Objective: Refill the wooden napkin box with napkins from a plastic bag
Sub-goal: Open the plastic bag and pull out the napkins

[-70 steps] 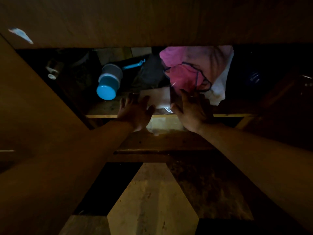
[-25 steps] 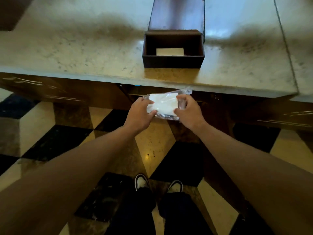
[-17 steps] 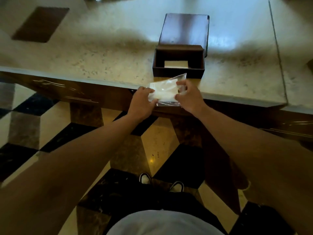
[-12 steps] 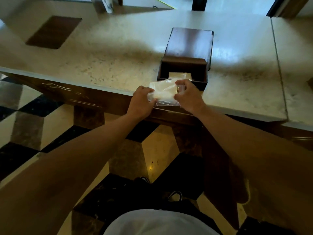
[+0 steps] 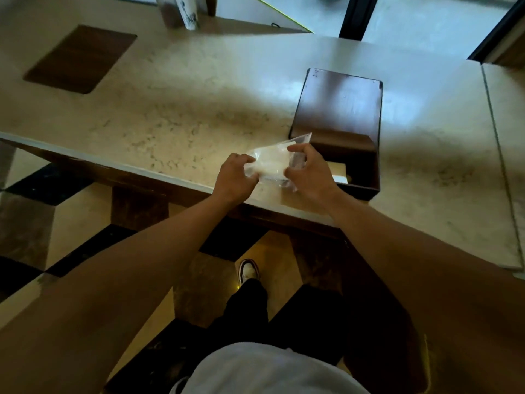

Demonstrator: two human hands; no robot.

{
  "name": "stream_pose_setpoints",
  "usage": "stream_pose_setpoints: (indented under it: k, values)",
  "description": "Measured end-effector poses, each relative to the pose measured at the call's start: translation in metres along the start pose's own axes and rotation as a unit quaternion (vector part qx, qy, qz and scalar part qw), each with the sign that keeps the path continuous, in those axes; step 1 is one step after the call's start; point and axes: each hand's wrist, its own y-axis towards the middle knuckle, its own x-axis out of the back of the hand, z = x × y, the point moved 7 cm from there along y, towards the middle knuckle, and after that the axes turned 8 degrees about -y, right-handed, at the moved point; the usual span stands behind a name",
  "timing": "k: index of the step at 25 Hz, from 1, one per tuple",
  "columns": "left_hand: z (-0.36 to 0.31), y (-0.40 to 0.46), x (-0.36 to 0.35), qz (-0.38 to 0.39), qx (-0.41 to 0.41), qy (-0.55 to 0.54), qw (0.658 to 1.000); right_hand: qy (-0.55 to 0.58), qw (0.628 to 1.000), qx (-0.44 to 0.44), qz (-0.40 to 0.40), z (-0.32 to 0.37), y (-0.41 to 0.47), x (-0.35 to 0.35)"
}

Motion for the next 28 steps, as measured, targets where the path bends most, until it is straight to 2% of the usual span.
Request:
stream_pose_setpoints:
  k: [7,13,17,23,25,28]
  values:
    - [0.040,0.073,-0.012,0.044,0.078,-0.050,0.995,-0.066,0.997,-0.011,0.025,0.030,0.080,-0.038]
    - [0.050,0.085,-0.024,0.089,0.063,-0.007,0.994,-0.088,0.995,0.001,0.040,0.029,0.091,-0.051]
    - [0.063,0.085,-0.029,0.117,0.065,0.025,0.991,-0.106,0.990,0.027,0.092,0.027,0.092,-0.065]
    - [0.069,0.082,-0.035,0.111,0.099,0.037,0.988,-0.033,0.993,0.042,0.109,0.030,0.097,-0.062]
    - [0.068,0.080,-0.037,0.115,0.108,0.048,0.986,0.018,0.996,0.001,0.092,0.023,0.102,-0.055]
    - [0.069,0.083,-0.037,0.107,0.132,0.044,0.984,0.094,0.986,-0.109,0.087,0.005,0.106,-0.047]
